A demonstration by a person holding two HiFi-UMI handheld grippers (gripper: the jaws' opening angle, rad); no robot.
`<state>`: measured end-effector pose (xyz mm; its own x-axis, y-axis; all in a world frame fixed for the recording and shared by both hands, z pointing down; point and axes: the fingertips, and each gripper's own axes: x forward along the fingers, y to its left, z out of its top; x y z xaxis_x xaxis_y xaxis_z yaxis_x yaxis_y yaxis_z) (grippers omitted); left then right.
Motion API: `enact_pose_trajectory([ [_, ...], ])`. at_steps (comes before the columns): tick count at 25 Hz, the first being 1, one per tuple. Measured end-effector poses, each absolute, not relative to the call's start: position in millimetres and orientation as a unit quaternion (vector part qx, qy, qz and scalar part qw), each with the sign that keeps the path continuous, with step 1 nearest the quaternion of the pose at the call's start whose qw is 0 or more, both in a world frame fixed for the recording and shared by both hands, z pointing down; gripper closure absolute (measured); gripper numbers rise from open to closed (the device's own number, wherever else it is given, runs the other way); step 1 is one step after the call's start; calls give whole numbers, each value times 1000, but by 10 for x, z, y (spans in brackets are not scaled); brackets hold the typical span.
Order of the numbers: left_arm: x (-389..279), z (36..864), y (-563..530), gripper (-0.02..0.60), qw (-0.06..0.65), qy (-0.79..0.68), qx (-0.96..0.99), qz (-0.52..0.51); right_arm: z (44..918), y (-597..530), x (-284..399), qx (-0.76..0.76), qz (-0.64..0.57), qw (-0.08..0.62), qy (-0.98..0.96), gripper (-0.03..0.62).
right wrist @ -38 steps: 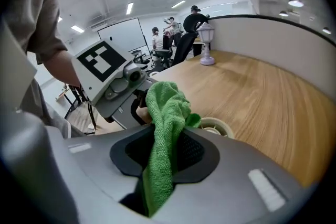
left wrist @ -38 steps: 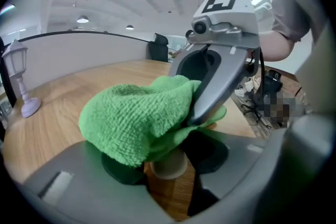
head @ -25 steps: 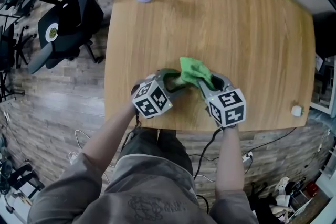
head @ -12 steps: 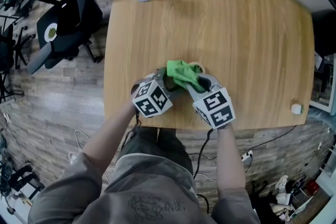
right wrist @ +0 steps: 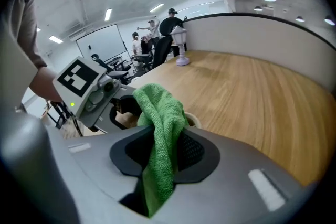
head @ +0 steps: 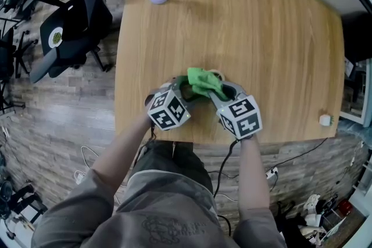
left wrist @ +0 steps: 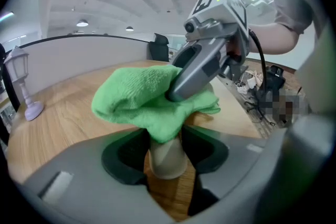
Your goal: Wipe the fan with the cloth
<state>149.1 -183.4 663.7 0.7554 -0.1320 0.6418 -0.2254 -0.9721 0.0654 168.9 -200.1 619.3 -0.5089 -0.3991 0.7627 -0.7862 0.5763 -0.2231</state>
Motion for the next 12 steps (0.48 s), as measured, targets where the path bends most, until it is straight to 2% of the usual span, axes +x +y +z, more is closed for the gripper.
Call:
enact_pose_trajectory([
  [6, 1459, 6652, -1868, 382, 97, -103, 931, 337, 6178, -2178, 2316, 487, 290, 329, -755, 496],
  [12, 1249, 6526, -1848, 379, 120, -140, 924, 336, 5786, -2157, 2711, 567, 282, 267, -726, 496],
])
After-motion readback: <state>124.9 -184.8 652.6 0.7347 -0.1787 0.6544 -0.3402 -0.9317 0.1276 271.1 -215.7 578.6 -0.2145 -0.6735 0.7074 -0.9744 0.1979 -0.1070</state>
